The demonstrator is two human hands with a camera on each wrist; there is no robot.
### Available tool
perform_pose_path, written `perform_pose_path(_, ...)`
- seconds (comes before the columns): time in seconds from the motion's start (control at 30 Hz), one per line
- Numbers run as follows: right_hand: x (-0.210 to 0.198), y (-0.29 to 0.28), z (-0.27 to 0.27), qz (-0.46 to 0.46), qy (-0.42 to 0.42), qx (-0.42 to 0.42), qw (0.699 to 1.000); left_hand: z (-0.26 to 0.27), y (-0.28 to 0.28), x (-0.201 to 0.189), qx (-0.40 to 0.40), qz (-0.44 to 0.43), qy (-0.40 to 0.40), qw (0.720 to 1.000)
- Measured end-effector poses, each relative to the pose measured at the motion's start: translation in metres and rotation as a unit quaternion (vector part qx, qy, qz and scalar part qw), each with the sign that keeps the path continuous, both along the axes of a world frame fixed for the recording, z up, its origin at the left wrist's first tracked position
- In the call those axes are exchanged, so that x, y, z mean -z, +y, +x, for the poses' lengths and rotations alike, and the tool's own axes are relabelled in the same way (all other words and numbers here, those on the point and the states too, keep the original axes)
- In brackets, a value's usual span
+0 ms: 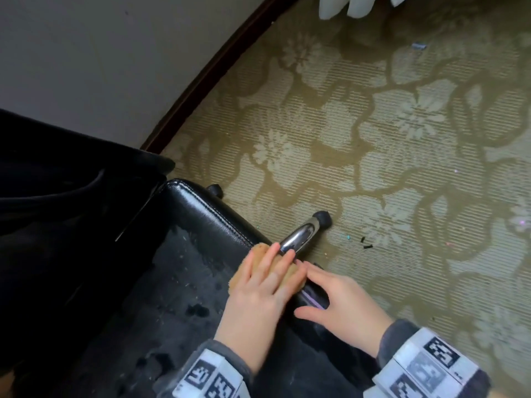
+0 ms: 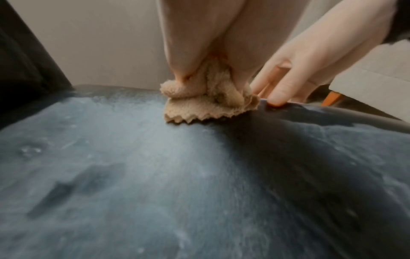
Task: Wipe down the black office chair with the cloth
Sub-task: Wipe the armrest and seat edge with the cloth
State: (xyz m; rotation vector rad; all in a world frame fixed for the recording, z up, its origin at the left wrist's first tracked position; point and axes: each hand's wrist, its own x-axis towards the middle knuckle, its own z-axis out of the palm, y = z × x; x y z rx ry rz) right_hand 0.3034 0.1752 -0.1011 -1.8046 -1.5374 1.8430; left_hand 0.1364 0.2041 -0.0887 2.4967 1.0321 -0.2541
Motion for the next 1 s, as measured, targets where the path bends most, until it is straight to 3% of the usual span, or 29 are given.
perform_pose_path(0.07, -0.002, -0.006, 0.000, -0.010, -0.010, 0.009, 1.000, -0.006, 0.009, -0.003, -0.030, -0.013, -0.051, 0.998)
perform_pose_path(0.13, -0.006, -0.009, -0.002, -0.026, -0.023, 0.010, 0.999, -0.012, 0.033, -0.007, -0.155, -0.036, -0.093, 0.983)
perform_pose_path(0.2, -0.007, -0.011, -0.005, -0.024, -0.043, 0.004, 0.999, -0.015, 0.051, -0.005, -0.200, -0.021, -0.103, 0.974)
perform_pose_path(0.3, -0.011, -0.021, -0.006, -0.002, -0.075, 0.004, 0.997, -0.010, 0.040, 0.006, -0.104, -0.005, -0.028, 0.994)
perform_pose_path(0.5, -0.015, -0.052, -0.009, 0.036, -0.141, -0.017, 0.989, 0.002, -0.014, 0.005, -0.033, 0.026, -0.057, 0.997)
perform_pose_path(0.63, -0.011, -0.048, -0.010, 0.040, -0.140, 0.011, 0.989, -0.007, 0.003, 0.008, 0.019, 0.037, -0.059, 0.997)
perform_pose_path(0.77, -0.010, -0.052, -0.012, 0.043, -0.133, 0.057, 0.989, -0.003, 0.018, 0.001, -0.073, -0.011, 0.042, 0.996)
perform_pose_path(0.87, -0.009, -0.055, -0.013, 0.044, -0.138, 0.085, 0.986, 0.001, 0.001, 0.008, -0.043, -0.014, 0.033, 0.998)
perform_pose_path(1.0, -0.015, -0.077, -0.003, 0.023, -0.151, 0.068, 0.986, 0.006, -0.003, 0.010, -0.063, -0.007, 0.015, 0.998)
